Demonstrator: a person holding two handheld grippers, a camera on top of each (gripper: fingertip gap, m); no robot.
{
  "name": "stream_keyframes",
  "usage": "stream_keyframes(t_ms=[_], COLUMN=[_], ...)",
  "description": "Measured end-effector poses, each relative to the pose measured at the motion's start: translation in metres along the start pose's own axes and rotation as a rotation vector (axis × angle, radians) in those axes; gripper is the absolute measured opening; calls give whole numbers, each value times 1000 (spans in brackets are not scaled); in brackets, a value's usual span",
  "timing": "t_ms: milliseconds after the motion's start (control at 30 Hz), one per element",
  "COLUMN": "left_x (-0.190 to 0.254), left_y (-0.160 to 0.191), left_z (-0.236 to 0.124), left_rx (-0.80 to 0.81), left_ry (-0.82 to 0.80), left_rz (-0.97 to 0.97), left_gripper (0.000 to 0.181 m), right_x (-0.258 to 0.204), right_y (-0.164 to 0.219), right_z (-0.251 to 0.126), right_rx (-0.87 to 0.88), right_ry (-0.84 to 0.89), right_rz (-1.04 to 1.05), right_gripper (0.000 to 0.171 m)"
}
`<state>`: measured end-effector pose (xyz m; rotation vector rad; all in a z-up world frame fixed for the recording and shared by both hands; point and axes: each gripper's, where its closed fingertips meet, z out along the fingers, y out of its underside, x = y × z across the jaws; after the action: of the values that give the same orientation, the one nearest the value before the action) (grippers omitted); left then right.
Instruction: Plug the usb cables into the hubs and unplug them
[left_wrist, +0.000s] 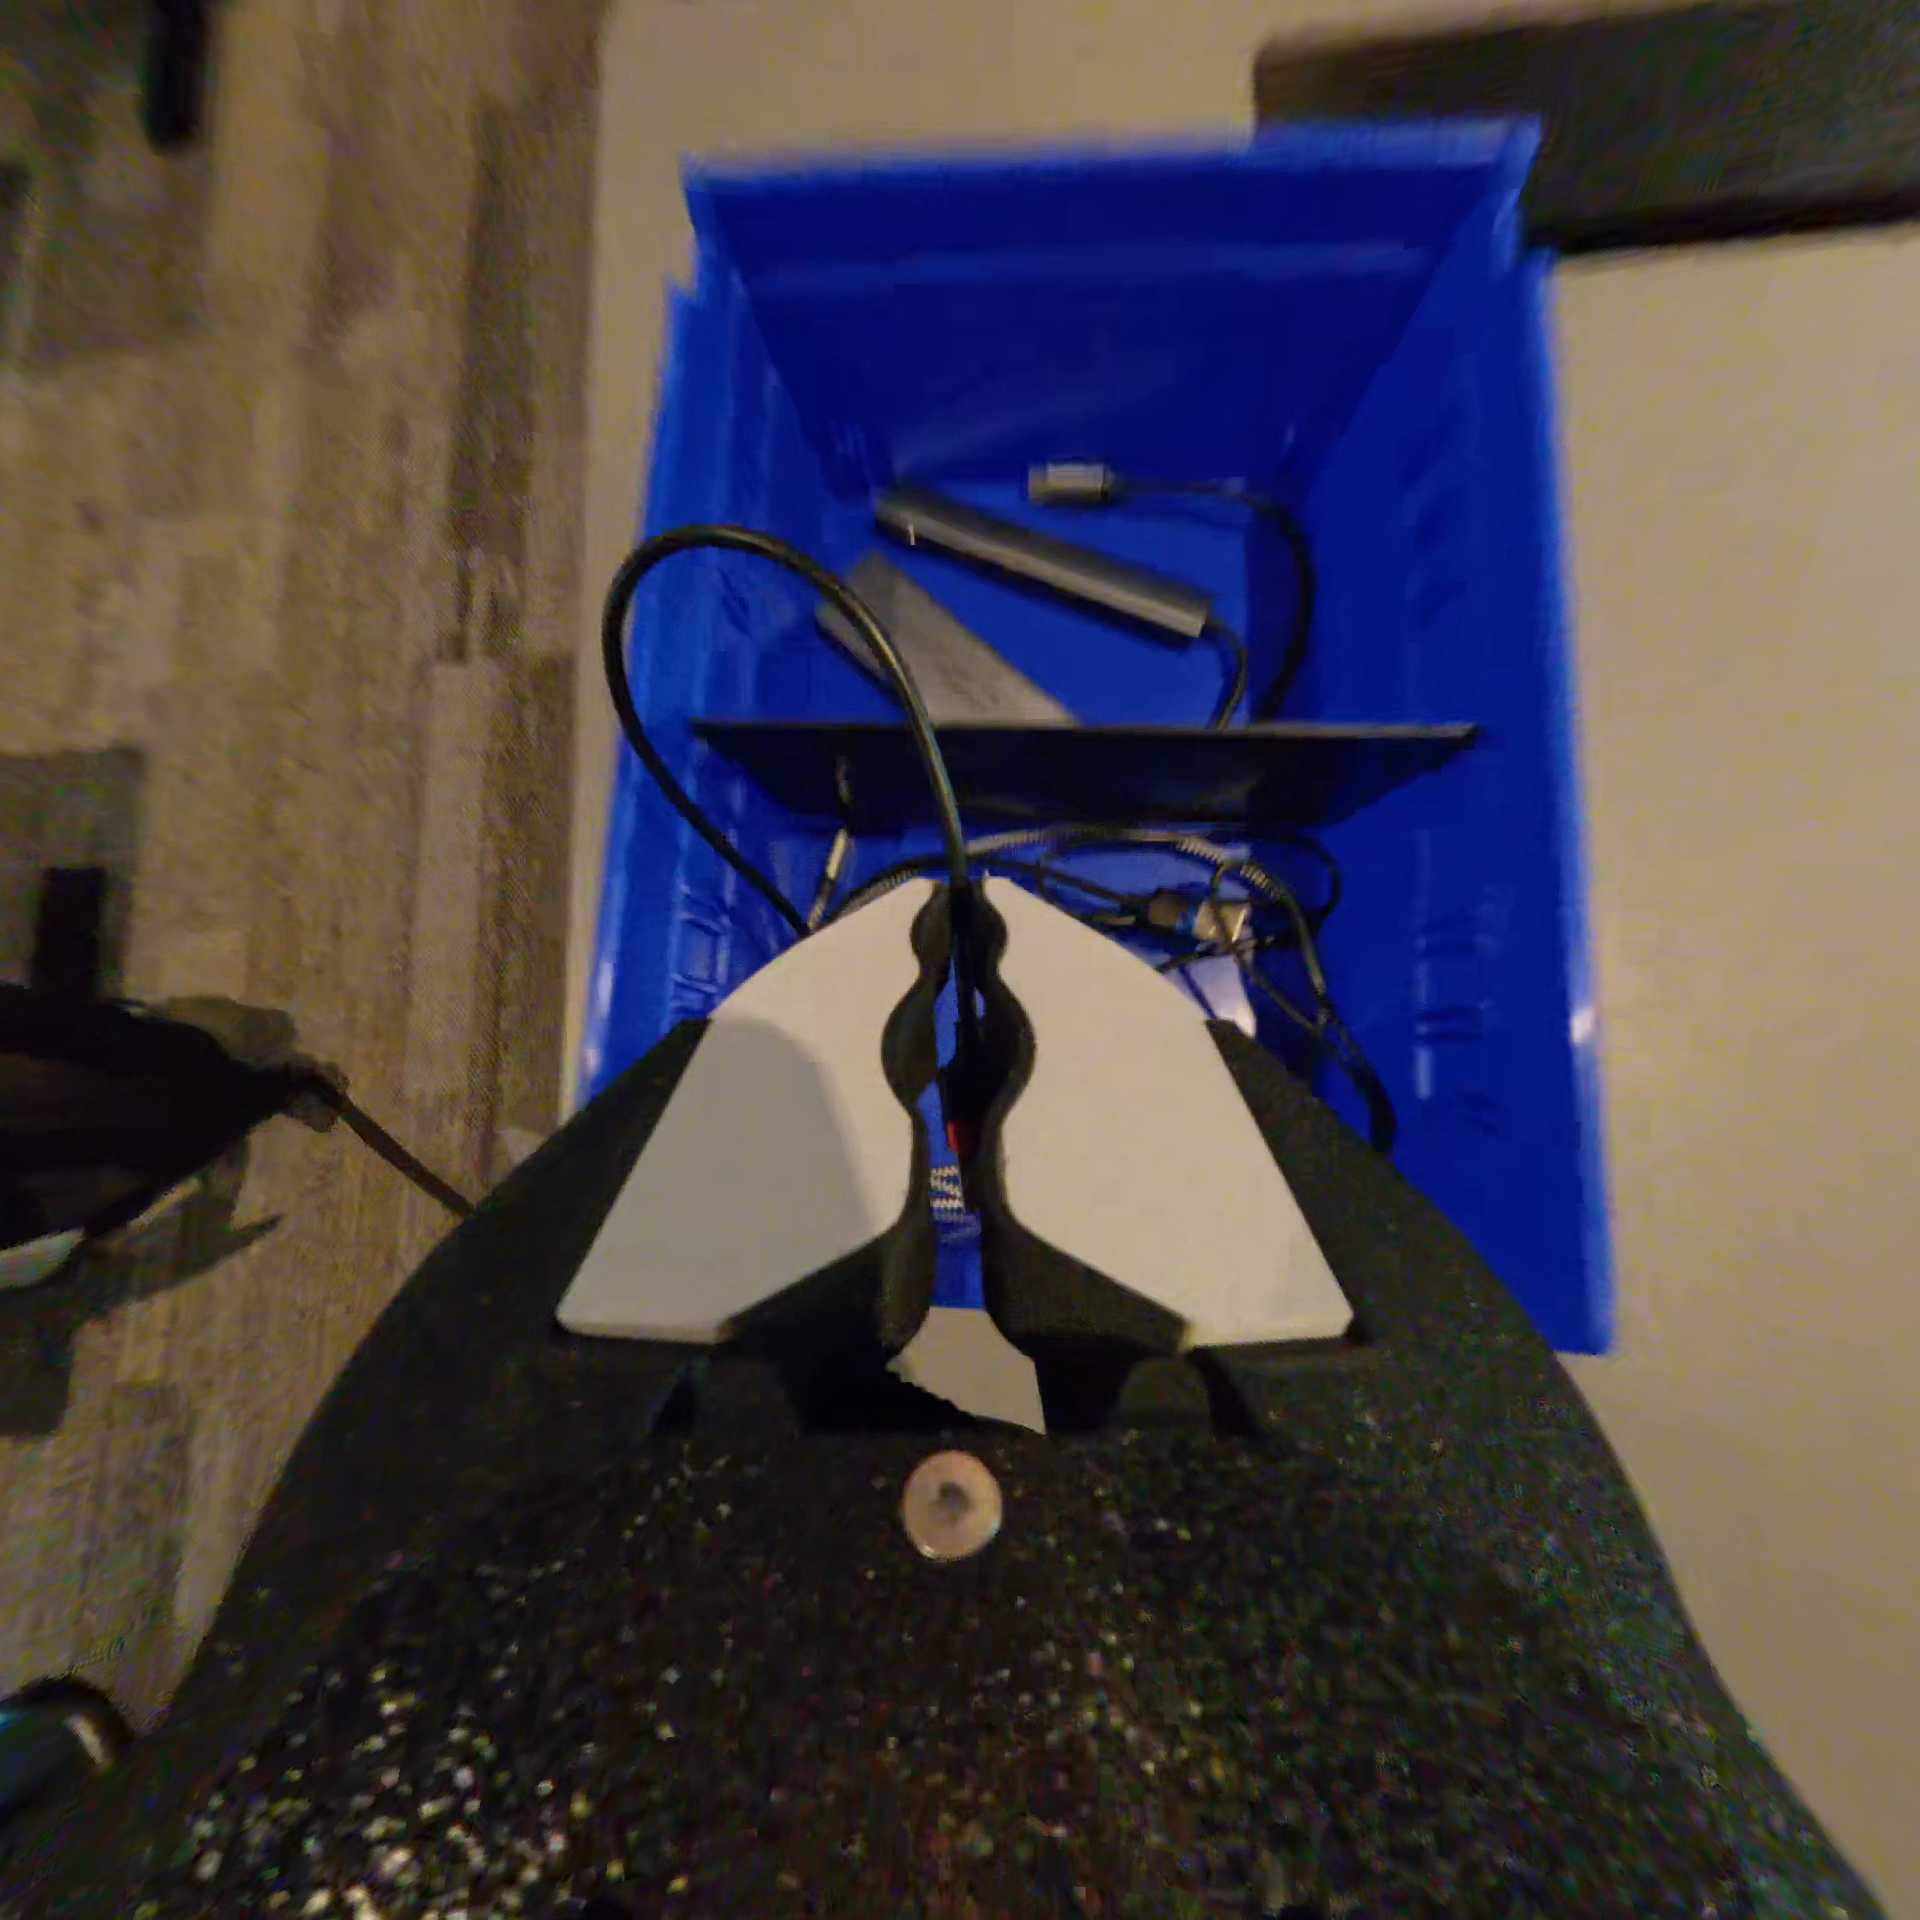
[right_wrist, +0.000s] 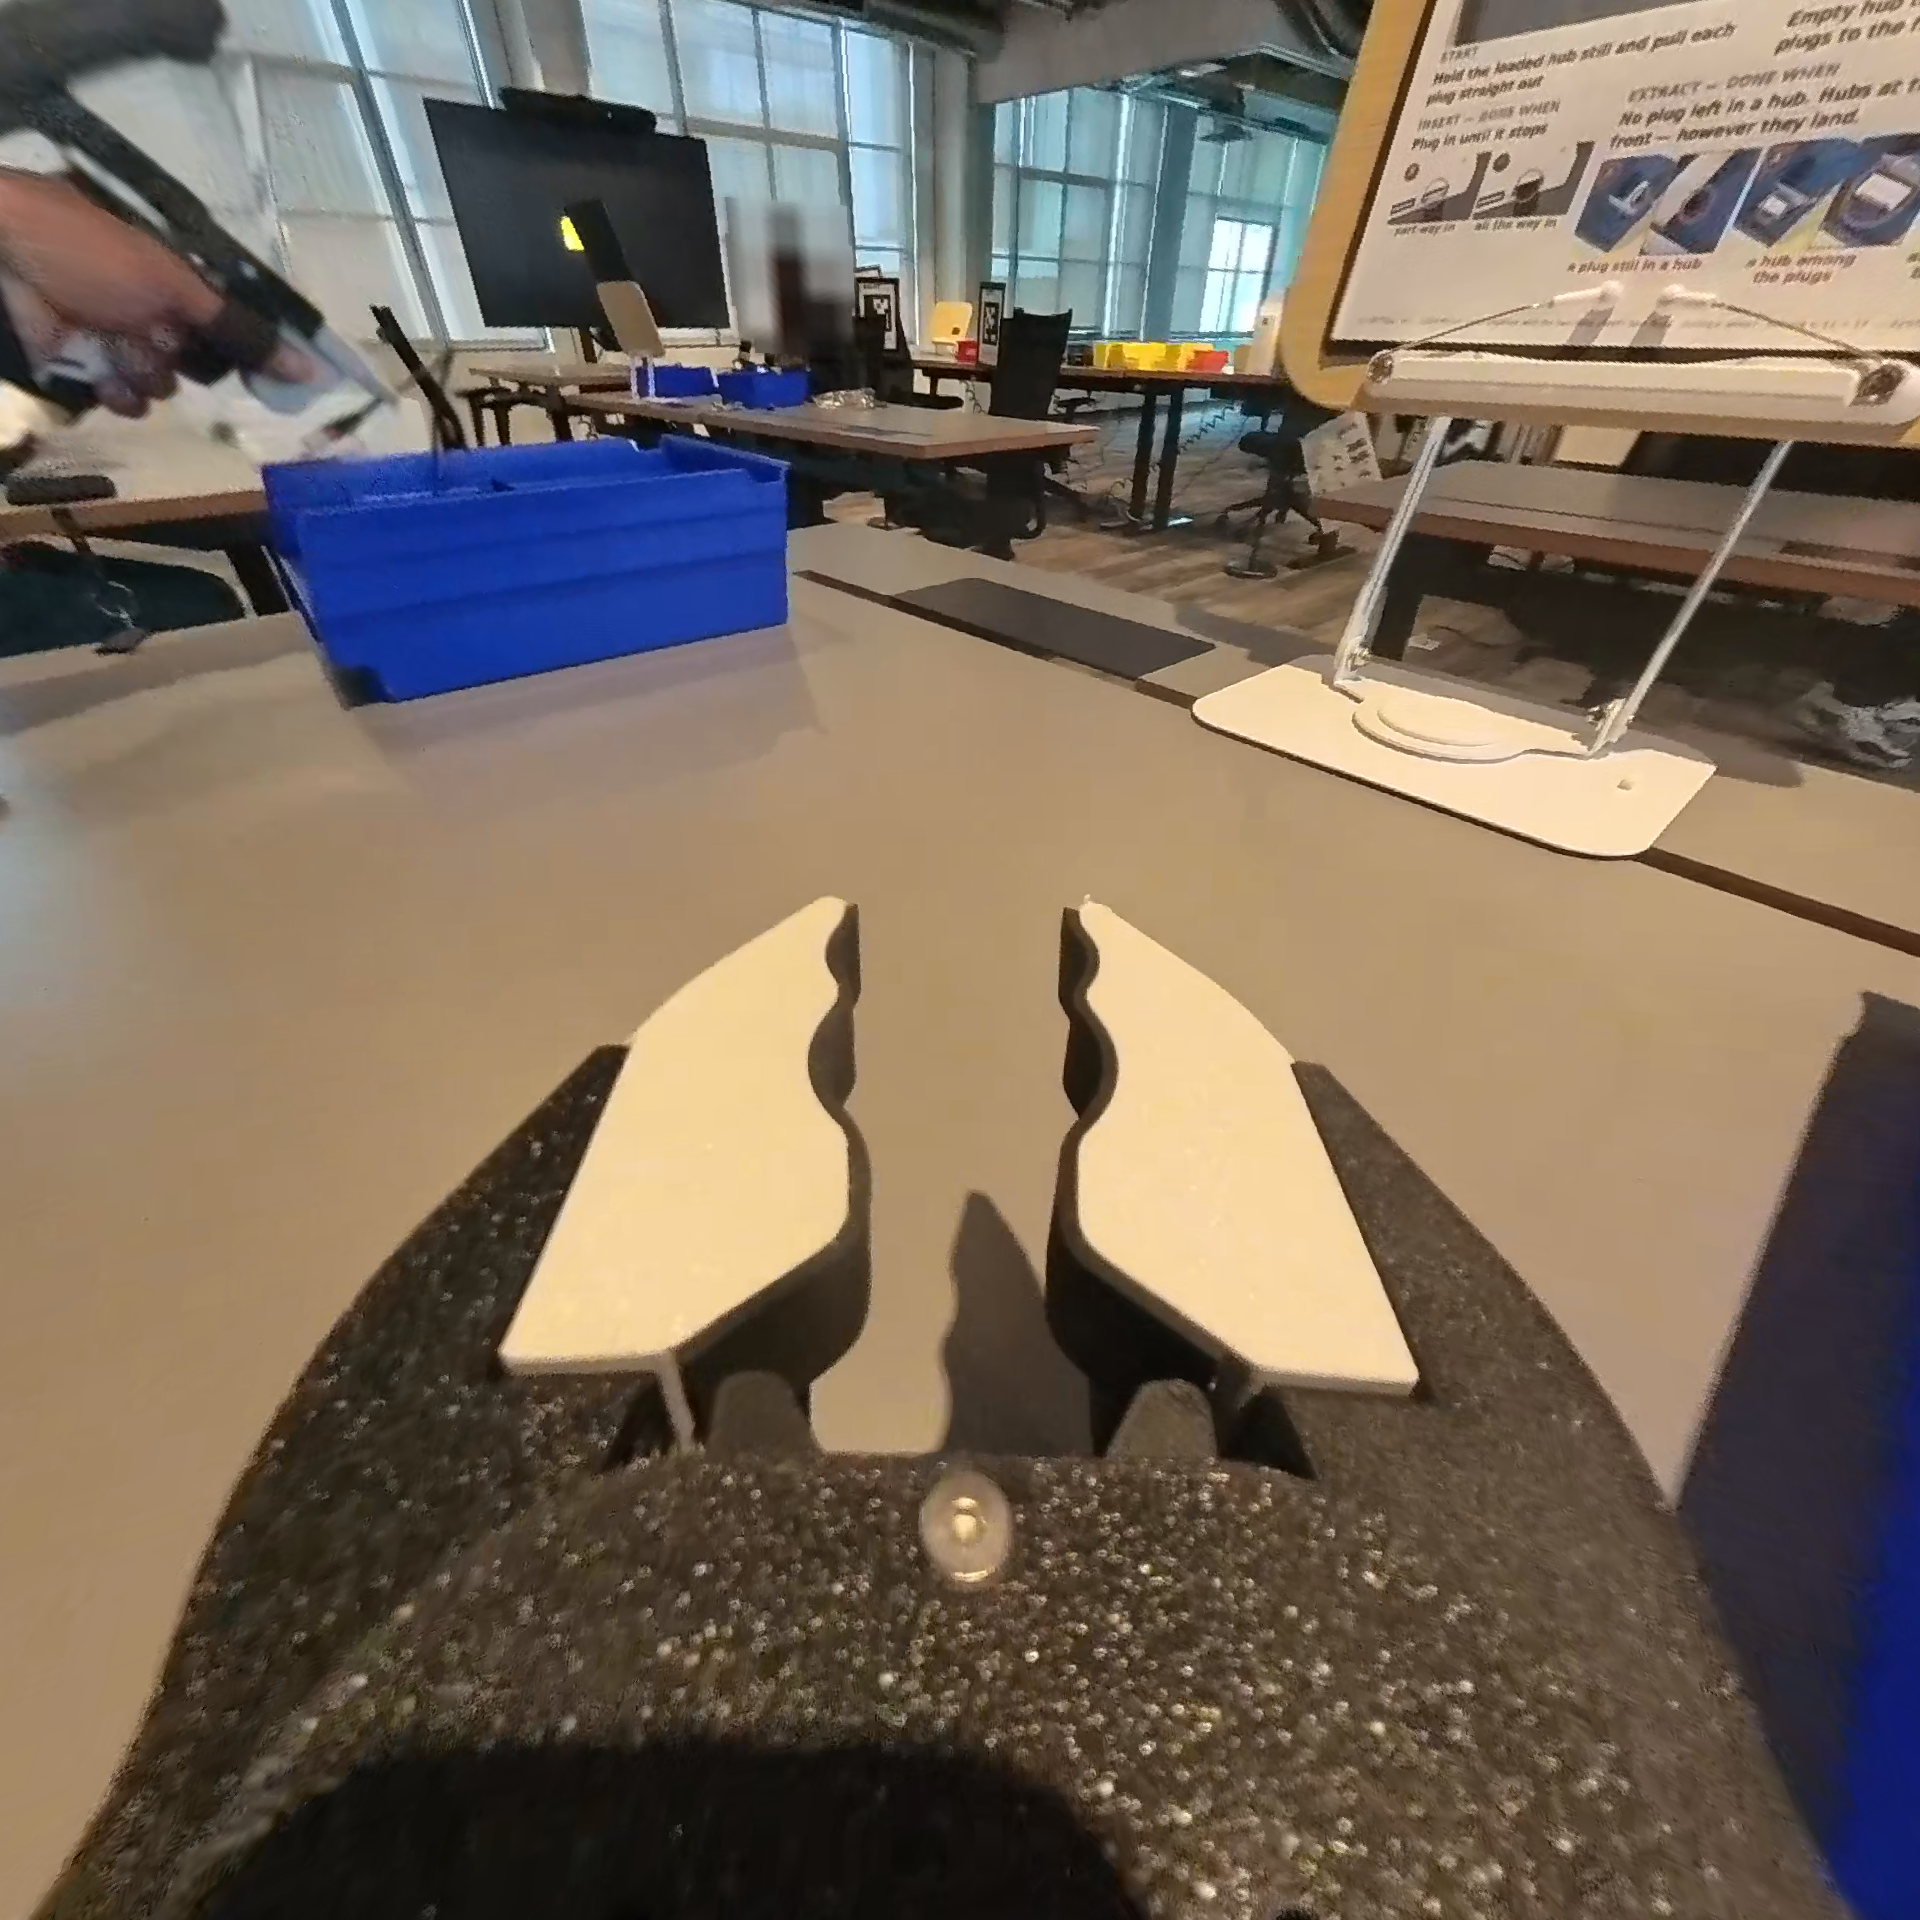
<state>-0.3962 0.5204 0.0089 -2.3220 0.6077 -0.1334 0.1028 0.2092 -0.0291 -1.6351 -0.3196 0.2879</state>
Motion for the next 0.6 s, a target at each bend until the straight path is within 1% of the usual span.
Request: stream_keyframes(t_ms=[67, 133, 233, 300, 367, 433, 500, 600], left_x=[6, 27, 85, 136, 192, 244, 295, 361], left_y=[-26, -54, -87, -94, -91, -79, -60, -19], left_z=[-32, -65, -105, -118, -120, -113, -99, -73], left_rx=[110, 230, 355, 371, 353, 314, 257, 145], left_ry=[-19, 9, 85, 154, 237, 313, 404, 552], left_rz=[17, 55, 180, 293, 412, 523, 611, 701], left_gripper=[3, 2, 3, 3, 3, 3, 3, 3], right_x=[0, 0, -1, -2, -3, -4, -5, -5], right_y=[-1, -2, -3, -3, -3, -3, -3, -2], right_z=[-2, -3, -6, -7, -8, -8, -9, -11], right_rx=[8, 17, 27, 28, 29, 28, 25, 20], right_ry=[-6, -11, -15, -19, -20, -22, -21, -16], right_rz=[18, 30, 37, 35, 29, 24, 18, 9], right_gripper=[37, 37, 37, 37, 37, 37, 37, 37])
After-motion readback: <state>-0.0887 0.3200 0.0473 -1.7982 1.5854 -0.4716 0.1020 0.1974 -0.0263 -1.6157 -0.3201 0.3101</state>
